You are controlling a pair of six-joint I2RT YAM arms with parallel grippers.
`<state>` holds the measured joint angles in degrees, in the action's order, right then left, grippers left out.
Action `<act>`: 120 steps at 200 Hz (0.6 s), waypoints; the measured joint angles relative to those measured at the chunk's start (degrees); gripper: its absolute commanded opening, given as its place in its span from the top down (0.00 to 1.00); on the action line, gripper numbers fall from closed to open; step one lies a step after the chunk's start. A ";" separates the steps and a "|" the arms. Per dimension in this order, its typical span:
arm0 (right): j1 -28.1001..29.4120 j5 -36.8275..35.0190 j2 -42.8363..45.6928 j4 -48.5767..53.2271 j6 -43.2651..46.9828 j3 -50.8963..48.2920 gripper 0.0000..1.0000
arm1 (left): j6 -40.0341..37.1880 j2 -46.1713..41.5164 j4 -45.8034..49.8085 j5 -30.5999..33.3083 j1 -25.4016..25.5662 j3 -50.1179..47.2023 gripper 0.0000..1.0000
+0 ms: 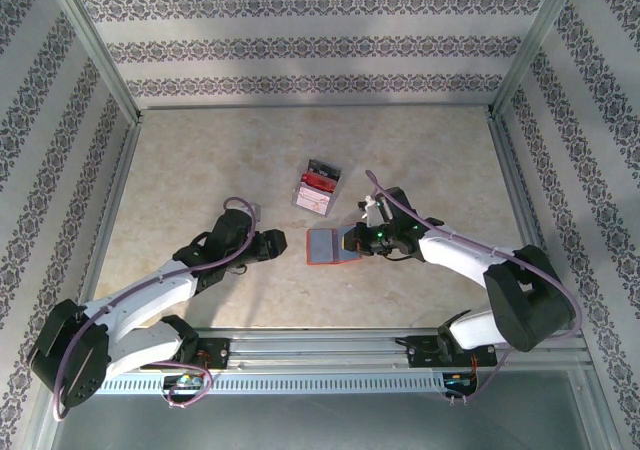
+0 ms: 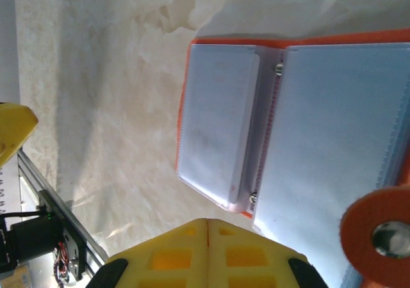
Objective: Take the credit cards out of the card holder
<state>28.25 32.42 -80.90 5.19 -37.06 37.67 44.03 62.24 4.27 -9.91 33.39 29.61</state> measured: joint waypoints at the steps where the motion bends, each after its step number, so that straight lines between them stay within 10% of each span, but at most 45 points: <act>1: 0.00 -0.02 -0.11 -0.04 -0.02 -0.02 1.00 | 0.00 0.04 -0.02 -0.02 0.00 0.00 0.44; 120: -1.70 -4.35 -3.37 -0.48 2.19 -2.60 1.00 | 3.63 11.23 -2.45 -7.39 0.00 6.19 0.62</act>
<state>26.55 28.08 -84.27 4.71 -34.87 35.07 47.66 73.47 1.83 -17.30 33.39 35.79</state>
